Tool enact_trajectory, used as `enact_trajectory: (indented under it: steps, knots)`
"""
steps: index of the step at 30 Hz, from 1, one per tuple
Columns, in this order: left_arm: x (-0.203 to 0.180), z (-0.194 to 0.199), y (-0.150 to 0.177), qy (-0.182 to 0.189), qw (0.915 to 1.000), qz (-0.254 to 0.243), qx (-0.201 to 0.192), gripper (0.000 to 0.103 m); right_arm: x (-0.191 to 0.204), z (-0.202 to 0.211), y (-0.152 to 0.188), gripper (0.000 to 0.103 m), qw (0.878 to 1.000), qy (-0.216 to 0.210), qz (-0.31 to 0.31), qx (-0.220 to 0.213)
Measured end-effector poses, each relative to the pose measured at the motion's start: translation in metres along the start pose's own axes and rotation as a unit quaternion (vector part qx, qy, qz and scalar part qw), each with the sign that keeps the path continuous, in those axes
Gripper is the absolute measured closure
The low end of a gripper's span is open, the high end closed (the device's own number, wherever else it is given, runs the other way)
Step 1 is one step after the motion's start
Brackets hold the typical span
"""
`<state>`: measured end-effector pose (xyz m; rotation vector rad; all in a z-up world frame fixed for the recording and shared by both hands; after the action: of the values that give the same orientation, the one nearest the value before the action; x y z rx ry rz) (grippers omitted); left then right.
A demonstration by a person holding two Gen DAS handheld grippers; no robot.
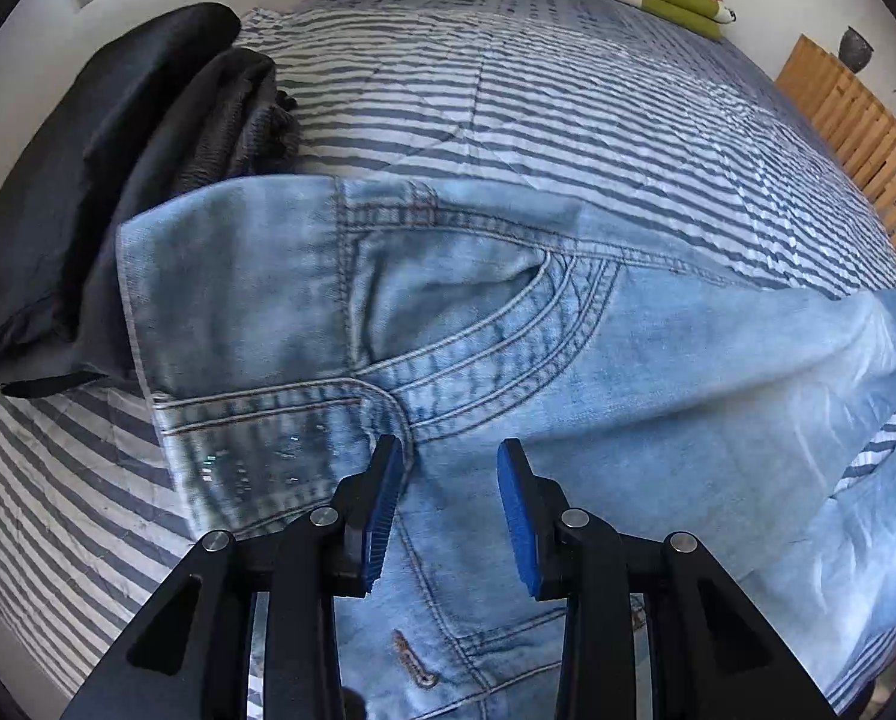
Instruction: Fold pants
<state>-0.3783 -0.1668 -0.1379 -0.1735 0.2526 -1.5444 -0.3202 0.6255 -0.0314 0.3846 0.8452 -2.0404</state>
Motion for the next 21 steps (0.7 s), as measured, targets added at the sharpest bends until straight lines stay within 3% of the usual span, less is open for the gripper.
enact_trajectory:
  steps: [2, 3, 5, 8, 10, 11, 12, 15, 21]
  knots:
    - [0.013, 0.016, -0.003, 0.002, 0.9997, 0.014, -0.019, 0.064, 0.009, 0.019, 0.012, 0.072, 1.0, -0.006, -0.007, -0.018]
    - [0.02, 0.023, -0.007, -0.002, 0.9993, 0.022, -0.029, 0.055, 0.011, 0.028, 0.015, 0.071, 0.999, -0.02, -0.006, -0.03]
    - [0.025, 0.028, -0.018, -0.013, 0.9989, 0.024, -0.038, 0.048, 0.031, 0.053, 0.019, 0.069, 0.996, -0.062, 0.019, -0.065]
    - [0.009, 0.023, -0.041, -0.031, 0.9986, -0.012, -0.041, 0.043, 0.069, 0.09, 0.019, 0.067, 0.986, -0.12, 0.07, -0.094]
    - [-0.008, 0.016, -0.054, -0.042, 0.9972, -0.047, -0.041, 0.037, 0.105, 0.112, 0.013, 0.065, 0.968, -0.197, 0.116, -0.107]
    - [-0.017, 0.01, -0.06, -0.051, 0.9956, -0.069, -0.039, 0.036, 0.125, 0.125, 0.014, 0.062, 0.952, -0.247, 0.146, -0.108]
    - [-0.024, 0.003, -0.067, -0.067, 0.9932, -0.087, -0.037, 0.035, 0.141, 0.135, 0.015, 0.06, 0.942, -0.272, 0.163, -0.111]
    - [-0.038, -0.01, -0.078, -0.123, 0.9828, -0.132, -0.04, 0.03, 0.201, 0.16, 0.02, 0.055, 0.911, -0.325, 0.227, -0.115]
    - [-0.013, -0.015, -0.092, -0.13, 0.9826, -0.128, -0.034, 0.022, 0.306, 0.165, 0.035, 0.053, 0.861, -0.393, 0.317, -0.063]
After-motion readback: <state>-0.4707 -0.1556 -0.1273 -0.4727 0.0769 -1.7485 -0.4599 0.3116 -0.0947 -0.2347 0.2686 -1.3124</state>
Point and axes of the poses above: each gripper's, at about its wrist camera, not at the fingertips, and z roughly against the way its jaws point, x to its left, y to its underside, the point moved 2 cm from there along -z, roughly the way its jaws point, and after that the axes turned 7 degrees about x, right-handed, at the moved point
